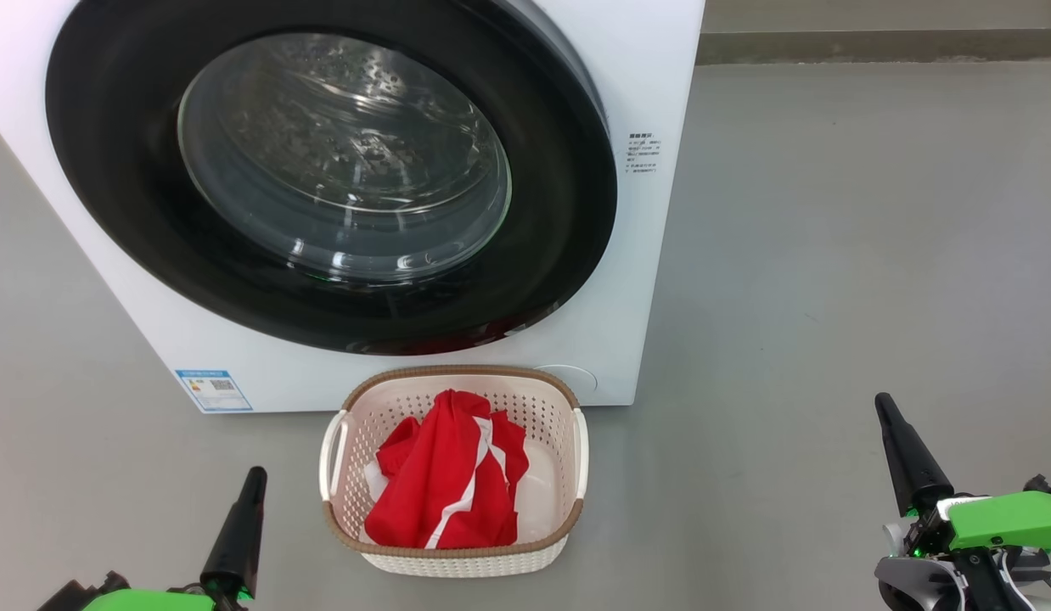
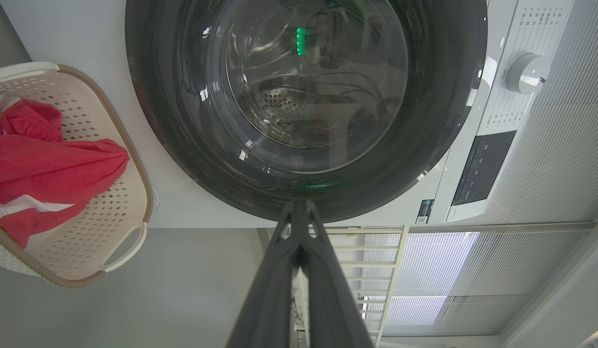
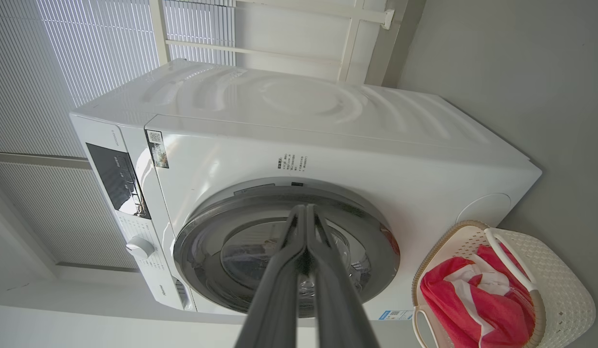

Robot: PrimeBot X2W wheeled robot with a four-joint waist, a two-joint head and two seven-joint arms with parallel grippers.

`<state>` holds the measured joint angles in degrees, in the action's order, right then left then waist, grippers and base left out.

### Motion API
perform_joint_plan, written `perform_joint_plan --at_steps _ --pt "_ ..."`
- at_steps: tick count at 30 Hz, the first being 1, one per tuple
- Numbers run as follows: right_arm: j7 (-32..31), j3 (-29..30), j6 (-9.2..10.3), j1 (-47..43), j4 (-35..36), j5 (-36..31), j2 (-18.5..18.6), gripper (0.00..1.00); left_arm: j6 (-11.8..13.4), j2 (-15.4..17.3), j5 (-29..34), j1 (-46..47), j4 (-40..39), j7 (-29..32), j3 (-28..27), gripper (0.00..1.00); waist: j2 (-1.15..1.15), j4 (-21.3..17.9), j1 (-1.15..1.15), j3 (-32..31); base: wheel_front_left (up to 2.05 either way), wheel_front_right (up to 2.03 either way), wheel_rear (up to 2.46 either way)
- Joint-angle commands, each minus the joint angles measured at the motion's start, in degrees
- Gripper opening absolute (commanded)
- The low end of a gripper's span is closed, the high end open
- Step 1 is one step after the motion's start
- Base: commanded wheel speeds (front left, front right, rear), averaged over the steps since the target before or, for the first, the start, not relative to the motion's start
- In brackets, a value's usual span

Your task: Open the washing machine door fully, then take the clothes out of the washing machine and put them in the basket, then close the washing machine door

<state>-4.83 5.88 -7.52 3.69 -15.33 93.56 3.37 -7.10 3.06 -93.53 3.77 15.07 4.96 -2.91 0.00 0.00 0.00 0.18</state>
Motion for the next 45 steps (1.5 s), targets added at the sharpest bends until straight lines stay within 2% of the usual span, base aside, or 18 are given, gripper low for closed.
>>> perform_joint_plan --at_steps 1,45 --pt "-0.4 -0.9 0.03 2.3 1.4 -0.1 0.6 0.0 -0.4 0.9 0.1 2.3 -1.1 0.3 -2.1 0.0 0.0 0.0 0.0 0.0 0.0 0.0 0.0" --pt "-1.0 -0.2 0.03 2.4 1.4 -0.7 0.2 0.0 -0.4 0.4 0.7 2.3 -1.1 0.9 -2.8 0.0 0.0 0.0 0.0 0.0 0.0 0.0 0.0"
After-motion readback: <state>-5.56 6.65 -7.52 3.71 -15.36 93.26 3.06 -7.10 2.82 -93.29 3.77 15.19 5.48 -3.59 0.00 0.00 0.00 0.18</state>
